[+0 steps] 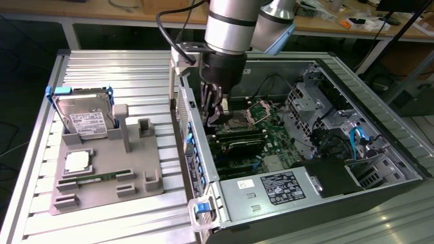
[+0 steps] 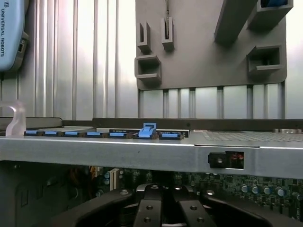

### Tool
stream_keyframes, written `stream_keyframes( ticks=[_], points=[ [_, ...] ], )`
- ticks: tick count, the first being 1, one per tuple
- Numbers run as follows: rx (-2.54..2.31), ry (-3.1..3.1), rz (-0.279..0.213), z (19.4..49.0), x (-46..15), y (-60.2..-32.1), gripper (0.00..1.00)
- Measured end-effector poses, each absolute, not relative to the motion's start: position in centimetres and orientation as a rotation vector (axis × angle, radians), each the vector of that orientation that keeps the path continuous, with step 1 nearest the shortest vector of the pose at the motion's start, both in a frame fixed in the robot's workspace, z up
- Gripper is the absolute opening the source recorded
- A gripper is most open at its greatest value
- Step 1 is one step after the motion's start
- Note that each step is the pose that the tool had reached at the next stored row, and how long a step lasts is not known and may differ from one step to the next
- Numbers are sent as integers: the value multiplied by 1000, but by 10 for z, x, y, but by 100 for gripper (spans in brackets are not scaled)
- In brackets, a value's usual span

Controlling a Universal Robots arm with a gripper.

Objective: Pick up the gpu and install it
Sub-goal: 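Press down on the gpu until it lock into place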

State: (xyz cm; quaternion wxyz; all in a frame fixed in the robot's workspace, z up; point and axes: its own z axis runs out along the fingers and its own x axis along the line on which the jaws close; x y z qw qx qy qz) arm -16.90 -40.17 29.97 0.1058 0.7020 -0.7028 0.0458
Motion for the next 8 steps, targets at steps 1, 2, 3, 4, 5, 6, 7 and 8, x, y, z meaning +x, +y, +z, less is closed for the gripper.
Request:
stream_keyframes(
  ticks=[1, 2, 3, 4, 5, 6, 7, 8],
  points=[
    [2069, -2072, 133, 300, -169, -402, 11],
    [2069, -2072, 133, 300, -169, -402, 11],
    [2069, -2072, 133, 300, -169, -402, 11],
    [2069, -2072, 133, 300, -169, -402, 11],
    [2070, -2072, 133, 300, -169, -402, 11],
    [2069, -2072, 133, 300, -169, -403, 11],
    [2069, -2072, 133, 300, -169, -405, 11],
    [2069, -2072, 133, 300, -169, -409, 11]
  ],
)
